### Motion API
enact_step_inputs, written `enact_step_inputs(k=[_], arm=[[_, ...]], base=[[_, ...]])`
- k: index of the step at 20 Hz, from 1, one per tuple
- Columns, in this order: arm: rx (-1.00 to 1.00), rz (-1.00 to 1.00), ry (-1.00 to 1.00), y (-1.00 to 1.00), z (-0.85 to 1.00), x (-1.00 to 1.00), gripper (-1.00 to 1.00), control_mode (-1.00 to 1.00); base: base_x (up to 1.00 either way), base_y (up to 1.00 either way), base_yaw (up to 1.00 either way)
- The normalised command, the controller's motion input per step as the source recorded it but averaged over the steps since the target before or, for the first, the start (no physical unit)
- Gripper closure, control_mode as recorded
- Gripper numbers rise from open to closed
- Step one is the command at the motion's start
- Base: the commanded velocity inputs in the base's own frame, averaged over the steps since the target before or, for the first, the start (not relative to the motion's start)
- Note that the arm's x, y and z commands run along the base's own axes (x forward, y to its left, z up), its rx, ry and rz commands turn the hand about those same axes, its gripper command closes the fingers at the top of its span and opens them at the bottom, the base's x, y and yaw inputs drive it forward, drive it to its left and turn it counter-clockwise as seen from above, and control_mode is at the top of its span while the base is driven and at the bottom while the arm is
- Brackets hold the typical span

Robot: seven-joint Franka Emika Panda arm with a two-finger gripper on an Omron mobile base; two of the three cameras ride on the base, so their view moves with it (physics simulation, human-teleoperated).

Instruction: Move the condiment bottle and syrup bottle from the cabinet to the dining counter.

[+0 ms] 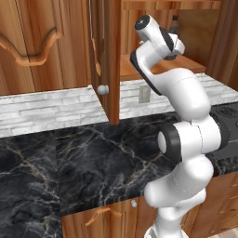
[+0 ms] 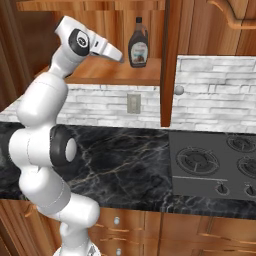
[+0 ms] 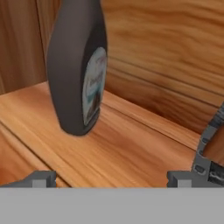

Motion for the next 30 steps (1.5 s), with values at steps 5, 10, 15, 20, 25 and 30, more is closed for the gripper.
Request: enact_step_inputs(k=[5, 10, 15, 20, 25, 30], arm=[[0.00, -0.03, -0.04, -0.16, -0.03, 0.06, -1.00, -1.00], [0.00, -0.05, -0.05, -0.03, 0.00, 0.10, -1.00, -1.00], [0.00, -0.03, -0.06, -0.05, -0.03, 0.22, -1.00, -1.00], [0.00, -0.01, -0.01, -0.02, 0.00, 0.27, -1.00, -1.00], [0.00, -0.01, 0.00, -0.05, 0.00, 0.29, -1.00, -1.00], [0.00, -0.02, 0.00, -0.02, 0.00, 0.28, -1.00, -1.00]], base=[[0.00, 0.00, 0.00], [0.00, 0.00, 0.00], [0.00, 0.00, 0.00], [0.00, 0.00, 0.00], [0.00, 0.00, 0.00], [0.00, 0.00, 0.00]])
